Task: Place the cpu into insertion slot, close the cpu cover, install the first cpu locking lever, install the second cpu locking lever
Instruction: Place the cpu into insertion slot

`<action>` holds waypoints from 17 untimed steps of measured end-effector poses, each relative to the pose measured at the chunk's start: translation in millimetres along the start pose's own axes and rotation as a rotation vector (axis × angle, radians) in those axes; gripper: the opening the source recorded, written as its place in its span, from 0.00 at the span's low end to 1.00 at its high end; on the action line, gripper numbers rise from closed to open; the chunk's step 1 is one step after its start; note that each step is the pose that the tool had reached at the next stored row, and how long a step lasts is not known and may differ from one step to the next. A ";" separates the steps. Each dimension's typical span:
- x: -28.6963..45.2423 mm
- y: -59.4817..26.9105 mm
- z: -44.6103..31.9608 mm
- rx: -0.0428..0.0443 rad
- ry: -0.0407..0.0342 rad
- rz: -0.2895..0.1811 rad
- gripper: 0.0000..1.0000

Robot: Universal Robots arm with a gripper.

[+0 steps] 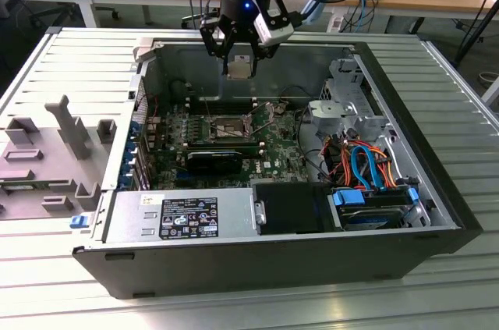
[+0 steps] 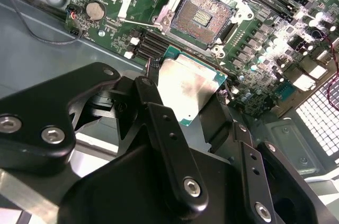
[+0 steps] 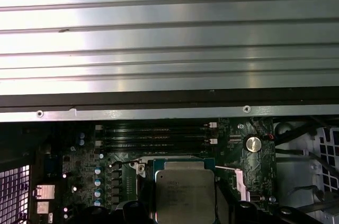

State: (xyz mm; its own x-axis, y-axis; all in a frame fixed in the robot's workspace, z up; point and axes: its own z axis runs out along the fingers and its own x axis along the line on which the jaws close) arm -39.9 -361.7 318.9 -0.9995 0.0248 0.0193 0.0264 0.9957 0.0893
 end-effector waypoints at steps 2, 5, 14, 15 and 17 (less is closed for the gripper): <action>0.0 0.0 0.3 -0.0001 0.0000 0.000 0.55; 0.0 -0.1 0.8 0.0000 0.0000 0.000 0.55; 0.0 -0.2 2.5 -0.0001 0.0000 0.000 0.55; -0.1 -0.3 2.9 -0.0001 0.0000 0.000 0.55; -0.1 -0.3 3.4 0.0000 0.0000 0.000 0.55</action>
State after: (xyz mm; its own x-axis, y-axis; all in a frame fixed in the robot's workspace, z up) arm -39.9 -361.7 315.5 -0.9995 0.0247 0.0193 0.0264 0.9957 0.0893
